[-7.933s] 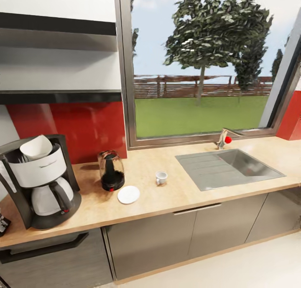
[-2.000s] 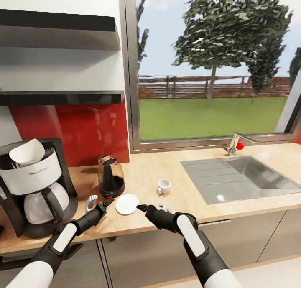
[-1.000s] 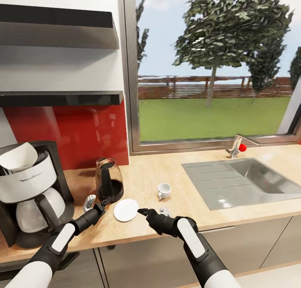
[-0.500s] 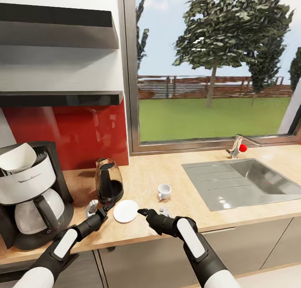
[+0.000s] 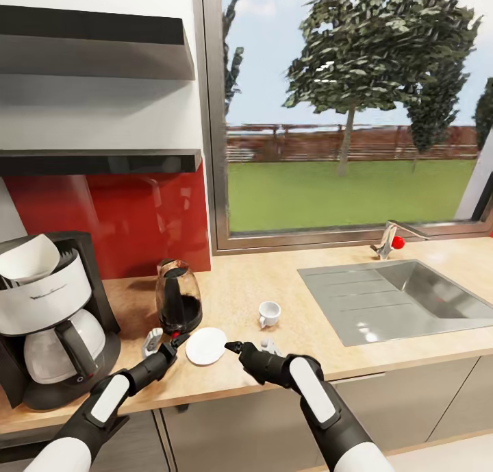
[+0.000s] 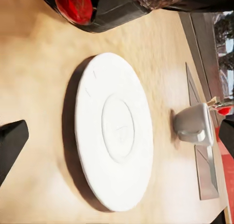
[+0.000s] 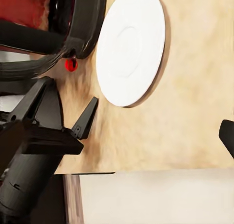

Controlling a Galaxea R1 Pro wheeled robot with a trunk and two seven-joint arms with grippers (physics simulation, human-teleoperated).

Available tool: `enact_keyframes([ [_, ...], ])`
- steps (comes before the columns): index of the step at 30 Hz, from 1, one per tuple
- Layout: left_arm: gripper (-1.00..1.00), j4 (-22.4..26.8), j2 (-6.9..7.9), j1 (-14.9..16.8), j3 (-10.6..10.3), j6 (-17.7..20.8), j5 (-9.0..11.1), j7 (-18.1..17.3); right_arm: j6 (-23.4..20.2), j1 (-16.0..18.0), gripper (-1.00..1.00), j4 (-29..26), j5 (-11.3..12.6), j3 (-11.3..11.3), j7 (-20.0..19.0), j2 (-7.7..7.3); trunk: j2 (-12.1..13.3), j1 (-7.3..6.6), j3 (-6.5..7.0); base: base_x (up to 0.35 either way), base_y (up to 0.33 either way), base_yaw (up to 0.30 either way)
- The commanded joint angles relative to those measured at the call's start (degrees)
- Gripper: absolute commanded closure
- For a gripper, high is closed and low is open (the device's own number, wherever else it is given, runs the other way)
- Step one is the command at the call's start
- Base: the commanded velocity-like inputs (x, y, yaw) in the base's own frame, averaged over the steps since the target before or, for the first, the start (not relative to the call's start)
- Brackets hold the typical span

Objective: Set up a coffee station on the kitchen countertop: keep the coffee maker on the countertop, move the bottle of coffee from the kitchen shelf to the counter next to the coffee maker, place a paper coffee filter on top of the coffee maker, put the saucer next to the coffee maker with the coffee cup on the saucer, and place the electric kettle next to the coffee maker.

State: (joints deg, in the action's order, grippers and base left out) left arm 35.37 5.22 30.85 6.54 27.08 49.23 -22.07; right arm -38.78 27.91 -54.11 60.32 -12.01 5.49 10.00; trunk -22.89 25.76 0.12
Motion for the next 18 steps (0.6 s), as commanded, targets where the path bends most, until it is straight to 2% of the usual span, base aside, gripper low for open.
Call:
enact_keyframes([
  [1, -1.00, -0.08, -0.02, 0.00, 0.14, 0.52, -0.02, 0.13, -0.08, 0.02, -1.00, -0.10, 0.58, -0.03, 0.57, 0.00, -0.04, 0.02, -0.03, 0.000, 0.000, 0.000],
  [18, -1.00, -0.21, 0.05, 0.00, 0.22, 0.52, -0.01, 0.19, 0.02, 0.31, -1.00, -0.53, 0.57, 0.45, 0.39, 0.00, -0.04, 0.02, -0.03, 0.028, 0.000, 0.006],
])
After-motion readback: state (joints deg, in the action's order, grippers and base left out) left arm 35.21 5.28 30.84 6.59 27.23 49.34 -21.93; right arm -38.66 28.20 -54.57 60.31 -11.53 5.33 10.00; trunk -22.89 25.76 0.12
